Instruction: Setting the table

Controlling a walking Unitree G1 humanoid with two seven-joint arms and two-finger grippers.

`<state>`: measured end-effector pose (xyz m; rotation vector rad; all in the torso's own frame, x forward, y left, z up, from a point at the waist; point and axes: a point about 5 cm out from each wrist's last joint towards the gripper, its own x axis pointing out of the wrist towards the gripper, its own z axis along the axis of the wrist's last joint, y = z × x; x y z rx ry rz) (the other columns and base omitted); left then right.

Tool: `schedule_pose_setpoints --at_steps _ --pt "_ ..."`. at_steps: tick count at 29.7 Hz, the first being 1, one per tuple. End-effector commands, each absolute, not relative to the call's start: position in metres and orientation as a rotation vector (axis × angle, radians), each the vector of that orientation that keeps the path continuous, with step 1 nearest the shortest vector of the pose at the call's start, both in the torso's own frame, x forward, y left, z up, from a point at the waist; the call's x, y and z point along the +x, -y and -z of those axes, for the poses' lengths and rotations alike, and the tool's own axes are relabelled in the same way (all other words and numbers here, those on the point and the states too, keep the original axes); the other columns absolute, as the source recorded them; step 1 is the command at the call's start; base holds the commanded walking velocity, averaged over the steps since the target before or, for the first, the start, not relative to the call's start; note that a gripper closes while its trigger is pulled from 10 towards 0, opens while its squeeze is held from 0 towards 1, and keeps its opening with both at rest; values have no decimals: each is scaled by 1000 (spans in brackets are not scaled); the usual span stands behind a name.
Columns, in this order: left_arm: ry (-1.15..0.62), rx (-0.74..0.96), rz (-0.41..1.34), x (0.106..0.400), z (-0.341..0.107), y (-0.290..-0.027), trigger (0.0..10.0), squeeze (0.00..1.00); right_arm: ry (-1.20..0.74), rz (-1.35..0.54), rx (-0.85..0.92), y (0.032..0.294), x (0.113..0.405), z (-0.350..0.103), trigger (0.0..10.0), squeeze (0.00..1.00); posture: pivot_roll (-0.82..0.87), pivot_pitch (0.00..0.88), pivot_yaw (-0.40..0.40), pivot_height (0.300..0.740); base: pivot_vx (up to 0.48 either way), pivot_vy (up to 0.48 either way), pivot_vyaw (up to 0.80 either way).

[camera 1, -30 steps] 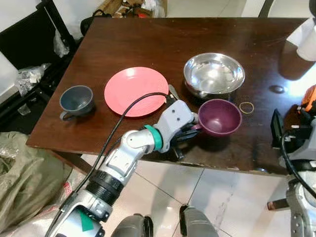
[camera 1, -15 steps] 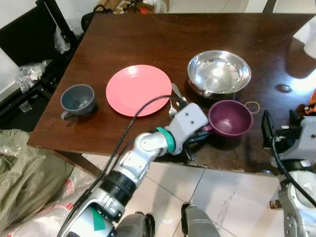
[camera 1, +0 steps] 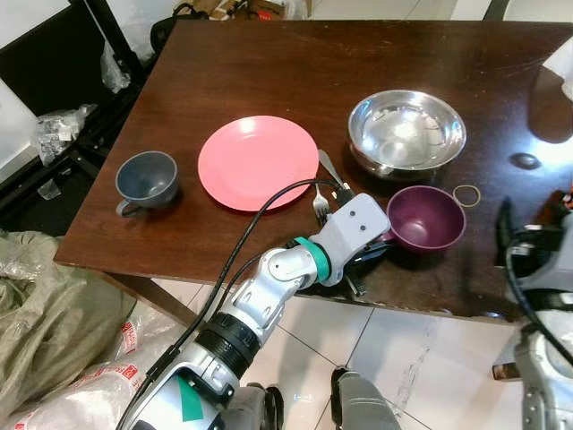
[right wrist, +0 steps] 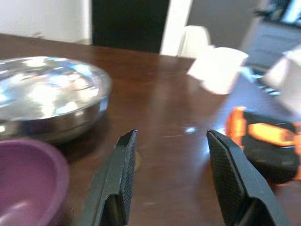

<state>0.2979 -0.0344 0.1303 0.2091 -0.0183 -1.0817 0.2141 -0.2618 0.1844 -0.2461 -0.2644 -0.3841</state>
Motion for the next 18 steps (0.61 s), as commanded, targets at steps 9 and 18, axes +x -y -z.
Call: schedule_pose_setpoints --at_steps 9,18 --pt "81 126 1106 298 -151 40 10000 0 319 433 -284 264 206 -197 10000 0 -116 115 178 740 0 0 0" --pt "162 85 1158 307 -187 3 10000 0 340 329 -217 239 213 -201 10000 0 -94 90 176 740 0 0 0"
